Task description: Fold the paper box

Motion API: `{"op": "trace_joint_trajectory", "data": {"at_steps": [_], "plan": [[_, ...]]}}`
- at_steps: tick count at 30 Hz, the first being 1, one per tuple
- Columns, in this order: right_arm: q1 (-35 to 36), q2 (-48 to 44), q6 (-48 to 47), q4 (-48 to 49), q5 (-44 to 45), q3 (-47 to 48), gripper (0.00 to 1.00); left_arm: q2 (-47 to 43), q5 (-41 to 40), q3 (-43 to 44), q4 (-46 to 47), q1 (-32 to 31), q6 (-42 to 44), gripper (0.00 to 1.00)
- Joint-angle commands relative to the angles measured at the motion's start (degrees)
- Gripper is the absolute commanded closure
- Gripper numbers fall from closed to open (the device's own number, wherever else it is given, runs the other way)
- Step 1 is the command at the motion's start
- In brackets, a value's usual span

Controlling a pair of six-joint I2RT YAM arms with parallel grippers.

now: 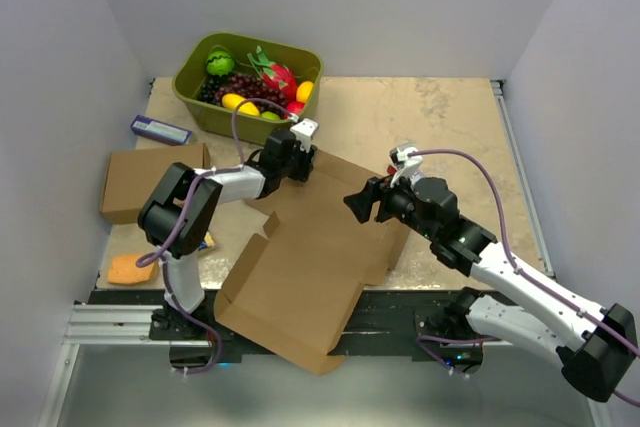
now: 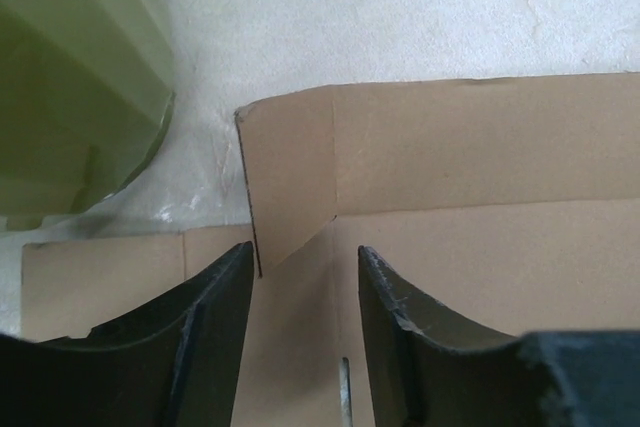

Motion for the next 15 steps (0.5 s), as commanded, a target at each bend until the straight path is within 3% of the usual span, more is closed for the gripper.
{"op": "trace_joint_trajectory", "data": {"at_steps": [1,10,13,15], "plan": [[-0.1,-1.4,1.7,2.1,-0.8,-0.6,0.26,1.4,3.0,3.6,5.6,0.2,0.7,0.55],[-0.1,-4.2,3.2,-0.3,-2.0,-1.9,0.26,3.3,3.5,5.6,7.0,0.6,1.3,0.58],[-0.1,-4.8,3.2,-1.3,-1.7,-1.9,0.26,3.9,3.8,5.9,7.4,0.8,1.7,0.7],[-0.1,-5.0,3.5,-2.1,-1.4,-1.9,0.26,4.0,4.4,5.5,8.0,0.7,2.3,0.87]]}}
